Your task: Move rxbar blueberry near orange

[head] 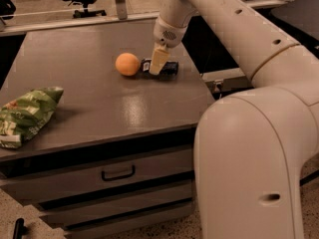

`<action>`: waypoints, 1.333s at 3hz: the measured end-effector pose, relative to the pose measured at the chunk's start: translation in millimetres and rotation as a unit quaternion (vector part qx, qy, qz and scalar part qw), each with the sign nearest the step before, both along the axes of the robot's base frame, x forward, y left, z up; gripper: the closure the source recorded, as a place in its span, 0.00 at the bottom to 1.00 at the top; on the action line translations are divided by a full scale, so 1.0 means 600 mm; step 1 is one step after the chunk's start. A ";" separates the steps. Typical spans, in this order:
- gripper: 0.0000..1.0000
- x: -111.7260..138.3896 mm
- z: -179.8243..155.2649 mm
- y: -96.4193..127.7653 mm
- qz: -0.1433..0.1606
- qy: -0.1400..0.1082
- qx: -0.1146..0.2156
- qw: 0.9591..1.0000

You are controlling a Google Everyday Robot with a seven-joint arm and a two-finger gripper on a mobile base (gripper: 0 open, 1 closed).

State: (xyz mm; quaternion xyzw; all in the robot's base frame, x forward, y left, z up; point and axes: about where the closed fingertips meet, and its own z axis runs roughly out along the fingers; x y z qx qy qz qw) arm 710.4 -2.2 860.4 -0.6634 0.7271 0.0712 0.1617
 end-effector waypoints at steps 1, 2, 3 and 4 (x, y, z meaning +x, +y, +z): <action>0.08 0.003 -0.005 0.004 0.000 0.000 0.001 1.000; 0.00 0.005 -0.008 0.006 0.001 -0.001 0.002 1.000; 0.00 0.005 -0.004 0.000 0.007 -0.006 0.002 1.000; 0.00 0.002 0.008 -0.036 0.021 -0.020 -0.004 1.000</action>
Offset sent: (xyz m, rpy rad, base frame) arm 0.0016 0.0020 -0.0026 0.0018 -0.0009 0.0006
